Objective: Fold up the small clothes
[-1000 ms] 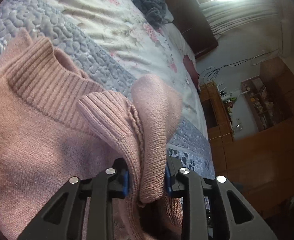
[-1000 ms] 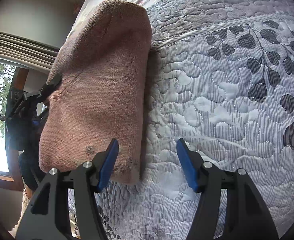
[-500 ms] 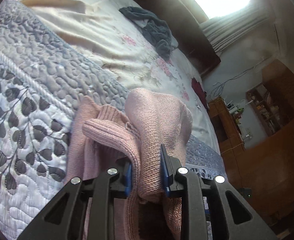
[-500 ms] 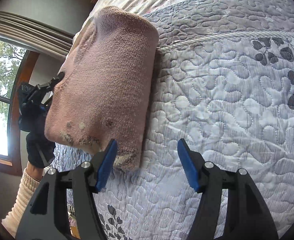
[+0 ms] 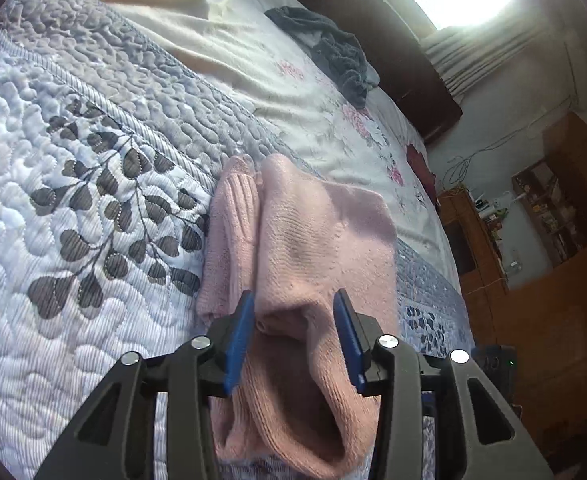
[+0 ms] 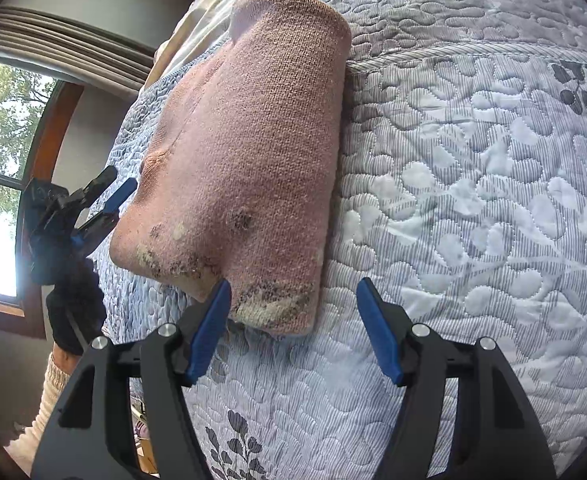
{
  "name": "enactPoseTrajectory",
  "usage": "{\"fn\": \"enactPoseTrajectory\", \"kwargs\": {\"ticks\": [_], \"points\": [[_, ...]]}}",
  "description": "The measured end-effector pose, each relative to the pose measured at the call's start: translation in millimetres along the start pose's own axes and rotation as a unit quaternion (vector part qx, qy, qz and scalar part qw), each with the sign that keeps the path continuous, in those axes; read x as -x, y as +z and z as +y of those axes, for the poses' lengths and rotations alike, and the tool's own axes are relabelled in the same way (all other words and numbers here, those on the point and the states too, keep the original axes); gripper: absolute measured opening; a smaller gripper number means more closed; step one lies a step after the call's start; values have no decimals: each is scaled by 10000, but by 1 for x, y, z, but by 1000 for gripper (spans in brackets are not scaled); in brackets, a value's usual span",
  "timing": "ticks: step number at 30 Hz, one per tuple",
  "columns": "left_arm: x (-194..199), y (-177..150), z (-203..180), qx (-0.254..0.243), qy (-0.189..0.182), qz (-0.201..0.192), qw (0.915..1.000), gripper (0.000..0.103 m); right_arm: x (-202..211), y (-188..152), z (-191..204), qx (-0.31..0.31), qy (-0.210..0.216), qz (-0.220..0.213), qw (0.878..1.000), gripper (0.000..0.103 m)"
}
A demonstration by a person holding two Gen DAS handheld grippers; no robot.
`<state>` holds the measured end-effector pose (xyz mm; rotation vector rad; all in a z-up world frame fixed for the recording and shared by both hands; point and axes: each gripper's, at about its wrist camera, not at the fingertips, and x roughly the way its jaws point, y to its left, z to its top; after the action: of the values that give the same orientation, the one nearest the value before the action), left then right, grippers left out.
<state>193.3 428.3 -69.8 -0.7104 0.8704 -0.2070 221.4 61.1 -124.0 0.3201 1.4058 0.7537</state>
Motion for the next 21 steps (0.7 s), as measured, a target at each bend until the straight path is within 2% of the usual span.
{"fn": "enactPoseTrajectory", "kwargs": {"ticks": [3,5,6,7,8,9,10,11,12,15,17,19,21], "points": [[1,-17,-15,-77,-125,277,9995,57,-6,1,4,-78,13,24,10000,66],[-9,-24,-18,50,-283,518,9982,68,-8,1,5,-71,-11,34,10000,66],[-17,-26,-19,80,-247,688,9973,69,-6,1,6,-51,-55,33,10000,66],[-25,-30,-18,95,-40,869,9962,69,-5,1,6,-34,-94,30,9999,66],[-34,-33,-14,153,202,1010,9946,67,-5,1,9,-20,-115,25,9999,66],[-39,-34,-9,249,189,1055,9939,64,-3,1,11,-8,-113,20,9999,66],[-40,-36,-6,339,9,1048,9939,46,-1,-2,14,4,-109,4,9999,66],[-40,-37,-3,424,-228,1063,9932,15,2,-5,15,28,-113,-13,9999,66],[-36,-38,-3,452,-418,1012,9930,9,5,-6,16,51,-121,-34,9999,66],[-17,-38,-3,196,-475,703,9962,7,6,-4,17,12,-15,-53,10000,69],[-7,-38,7,247,-459,588,9969,7,0,-2,15,-59,53,12,10000,69],[-5,-41,20,388,-375,569,9969,7,-11,-2,14,-156,117,122,9997,69],[-11,-46,27,285,-170,635,9974,7,-24,-3,13,-296,241,232,9990,69]]}}
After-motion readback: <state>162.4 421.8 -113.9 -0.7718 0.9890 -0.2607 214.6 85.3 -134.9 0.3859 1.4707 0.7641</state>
